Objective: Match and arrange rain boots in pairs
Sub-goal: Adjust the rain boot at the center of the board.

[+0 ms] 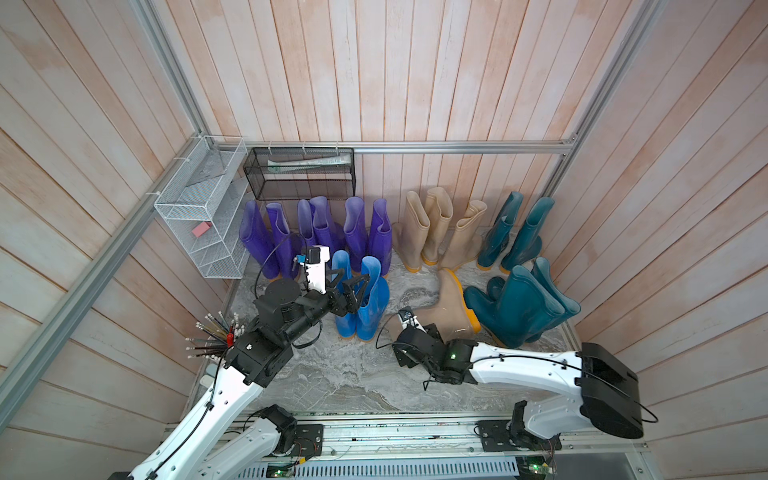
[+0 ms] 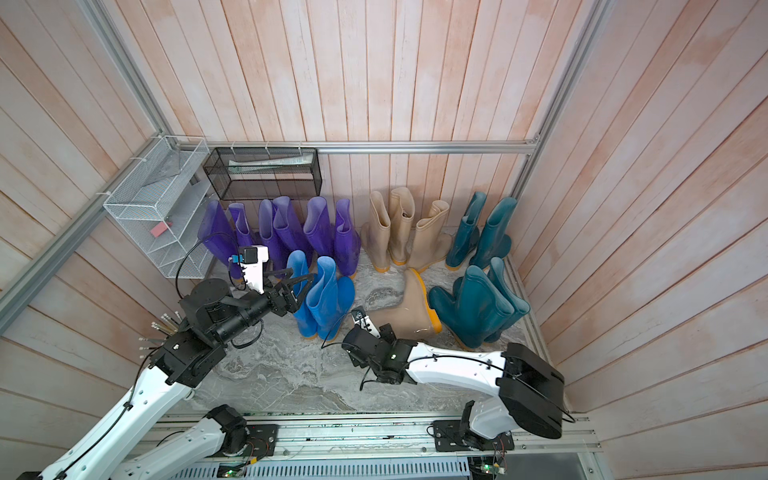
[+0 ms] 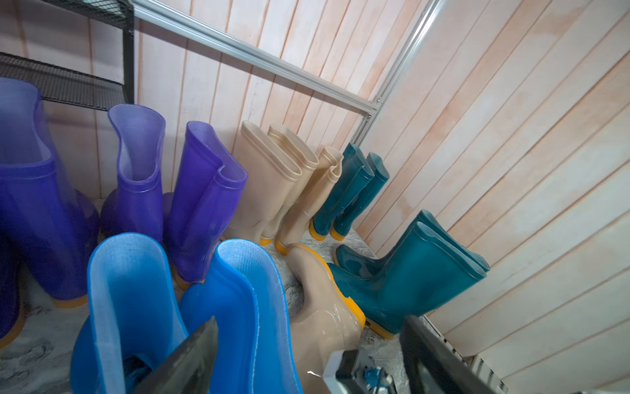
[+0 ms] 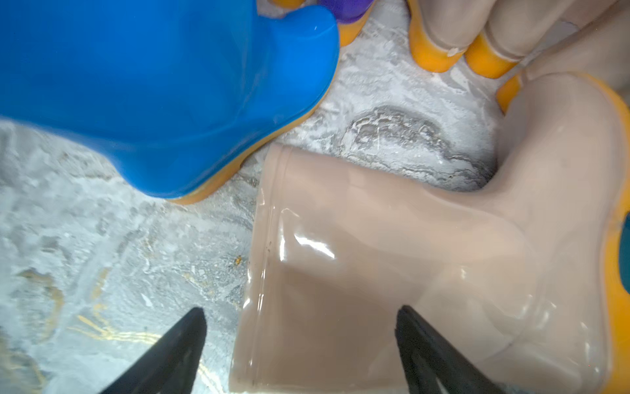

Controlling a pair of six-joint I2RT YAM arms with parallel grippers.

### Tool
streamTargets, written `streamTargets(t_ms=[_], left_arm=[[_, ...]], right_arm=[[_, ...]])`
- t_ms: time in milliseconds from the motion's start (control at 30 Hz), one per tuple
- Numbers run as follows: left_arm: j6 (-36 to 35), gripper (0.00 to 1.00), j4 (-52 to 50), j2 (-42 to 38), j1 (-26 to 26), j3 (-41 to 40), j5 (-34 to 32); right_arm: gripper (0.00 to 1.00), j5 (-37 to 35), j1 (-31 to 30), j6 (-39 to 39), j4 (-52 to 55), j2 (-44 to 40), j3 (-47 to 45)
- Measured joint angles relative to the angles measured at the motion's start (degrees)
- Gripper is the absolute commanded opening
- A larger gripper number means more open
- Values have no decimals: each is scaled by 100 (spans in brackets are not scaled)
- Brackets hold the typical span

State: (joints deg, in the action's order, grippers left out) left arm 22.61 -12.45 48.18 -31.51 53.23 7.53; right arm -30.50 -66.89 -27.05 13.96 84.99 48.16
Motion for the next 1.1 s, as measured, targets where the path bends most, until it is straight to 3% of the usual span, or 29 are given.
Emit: streamTargets(t_ms=[233, 467, 567, 733, 833, 900, 967, 1100], left_arm=[[-11, 87, -15, -42, 142, -411, -216], [-9, 87, 7, -46, 315, -535, -201], [-11, 87, 37, -59, 376, -557, -197], [-9, 87, 179, -31, 461, -560, -177], [-9, 87, 249, 24, 461, -560, -144], [-11, 87, 269, 44, 461, -560, -131], [-11, 86, 282, 44, 474, -560, -129], [-11, 87, 284, 44, 490, -560, -129]], right_arm=[[97, -380, -59, -13, -11, 1335, 649], [98, -1209, 74, -166, 136, 1794, 892], [93, -1445, 181, -205, 192, 1926, 898], [72, -1628, 299, -280, 208, 1941, 811], [43, -1711, 372, -258, 166, 1930, 734], [16, -1770, 424, -260, 122, 1862, 660], [0, -1808, 450, -247, 81, 1759, 610], [0, -1818, 472, -223, 68, 1523, 527]])
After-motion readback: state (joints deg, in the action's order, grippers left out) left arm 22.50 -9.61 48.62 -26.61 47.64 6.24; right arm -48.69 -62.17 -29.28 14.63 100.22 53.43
